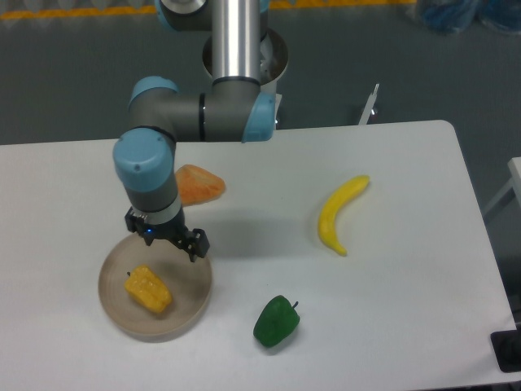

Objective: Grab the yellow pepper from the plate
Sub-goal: 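Move the gripper from beside the banana over the beige plate, then lower the open gripper onto the yellow pepper on the plate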

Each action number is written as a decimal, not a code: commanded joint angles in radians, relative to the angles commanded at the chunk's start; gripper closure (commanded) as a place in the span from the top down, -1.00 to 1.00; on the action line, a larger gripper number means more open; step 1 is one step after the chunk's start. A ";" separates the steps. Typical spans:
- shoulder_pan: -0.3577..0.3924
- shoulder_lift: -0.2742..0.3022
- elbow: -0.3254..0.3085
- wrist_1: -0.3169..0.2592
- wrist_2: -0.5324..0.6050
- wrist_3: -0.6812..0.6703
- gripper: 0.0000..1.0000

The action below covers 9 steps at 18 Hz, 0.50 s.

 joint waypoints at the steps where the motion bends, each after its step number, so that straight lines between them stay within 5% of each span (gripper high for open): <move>1: -0.003 -0.005 0.003 0.015 -0.020 -0.046 1.00; 9: -0.022 -0.094 0.104 0.052 -0.054 -0.203 1.00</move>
